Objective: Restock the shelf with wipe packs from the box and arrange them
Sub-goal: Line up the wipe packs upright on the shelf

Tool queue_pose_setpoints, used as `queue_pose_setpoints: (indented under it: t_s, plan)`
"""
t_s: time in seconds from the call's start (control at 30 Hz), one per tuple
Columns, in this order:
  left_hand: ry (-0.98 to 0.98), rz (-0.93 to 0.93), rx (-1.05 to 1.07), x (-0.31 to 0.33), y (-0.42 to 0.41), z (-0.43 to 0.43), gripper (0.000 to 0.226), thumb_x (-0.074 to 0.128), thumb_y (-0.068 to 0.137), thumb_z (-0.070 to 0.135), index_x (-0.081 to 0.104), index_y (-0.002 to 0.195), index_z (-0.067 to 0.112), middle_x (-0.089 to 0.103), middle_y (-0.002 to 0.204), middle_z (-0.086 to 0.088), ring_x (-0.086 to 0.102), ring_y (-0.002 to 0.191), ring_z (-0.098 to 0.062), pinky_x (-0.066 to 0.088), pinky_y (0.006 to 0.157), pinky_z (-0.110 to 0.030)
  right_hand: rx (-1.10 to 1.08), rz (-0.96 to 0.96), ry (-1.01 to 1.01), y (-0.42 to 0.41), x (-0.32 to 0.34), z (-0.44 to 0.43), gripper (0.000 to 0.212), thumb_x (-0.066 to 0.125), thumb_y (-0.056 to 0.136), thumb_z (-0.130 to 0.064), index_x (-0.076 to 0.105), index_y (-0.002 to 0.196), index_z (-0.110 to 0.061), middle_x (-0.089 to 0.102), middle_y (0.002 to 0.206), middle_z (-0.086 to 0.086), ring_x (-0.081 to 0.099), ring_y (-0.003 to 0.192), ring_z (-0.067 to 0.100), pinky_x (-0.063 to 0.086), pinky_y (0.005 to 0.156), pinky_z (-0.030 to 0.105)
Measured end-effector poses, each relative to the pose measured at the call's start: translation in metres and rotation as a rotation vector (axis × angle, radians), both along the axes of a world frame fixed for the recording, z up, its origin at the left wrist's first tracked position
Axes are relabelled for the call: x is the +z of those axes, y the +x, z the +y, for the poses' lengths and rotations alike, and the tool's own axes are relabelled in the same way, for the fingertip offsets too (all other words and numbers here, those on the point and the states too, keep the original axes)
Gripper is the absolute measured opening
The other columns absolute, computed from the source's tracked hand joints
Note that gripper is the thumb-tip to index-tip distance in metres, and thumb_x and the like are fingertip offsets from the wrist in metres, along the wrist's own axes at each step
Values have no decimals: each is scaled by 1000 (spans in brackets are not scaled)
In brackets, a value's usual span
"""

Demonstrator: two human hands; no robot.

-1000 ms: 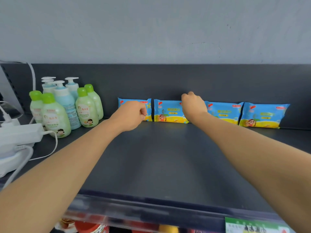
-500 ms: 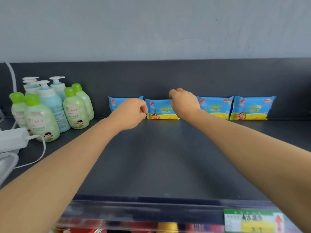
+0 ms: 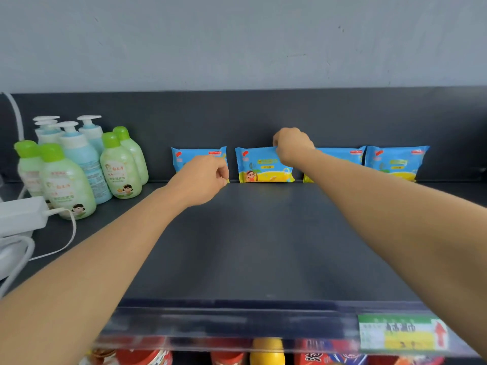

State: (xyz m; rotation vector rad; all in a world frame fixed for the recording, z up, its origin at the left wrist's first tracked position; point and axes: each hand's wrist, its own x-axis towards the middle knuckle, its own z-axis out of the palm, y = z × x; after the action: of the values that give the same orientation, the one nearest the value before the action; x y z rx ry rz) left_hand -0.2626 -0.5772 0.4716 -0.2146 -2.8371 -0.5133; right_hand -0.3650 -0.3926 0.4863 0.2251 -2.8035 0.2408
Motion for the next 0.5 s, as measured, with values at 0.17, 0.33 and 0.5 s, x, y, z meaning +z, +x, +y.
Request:
queue_pose_setpoints:
  t_s: [0.17, 0.33, 0.5]
  plan:
    - [-10, -9, 14, 2, 1, 2, 13, 52, 93, 14, 65, 98, 12, 59, 92, 4, 50, 80, -11, 38, 70, -24, -34, 85, -99, 1, -12, 0, 30, 44, 87, 8, 59, 111, -3, 56, 114, 17, 58, 91, 35, 45, 70, 35]
    - [-19, -1, -1, 2, -3, 13, 12, 53, 93, 15, 63, 98, 13, 55, 90, 6, 51, 81, -11, 37, 70, -24, -16, 162, -69, 2, -17, -3, 22, 46, 88, 8, 55, 106, -1, 50, 115, 18, 57, 92, 38, 39, 67, 36]
    - [-19, 3, 0, 1, -5, 17, 12, 53, 94, 15, 64, 99, 12, 55, 90, 6, 51, 82, -11, 37, 68, -23, 37, 194, -59, 4, -23, -3, 25, 47, 87, 8, 56, 108, -3, 52, 111, 17, 59, 90, 35, 46, 67, 37]
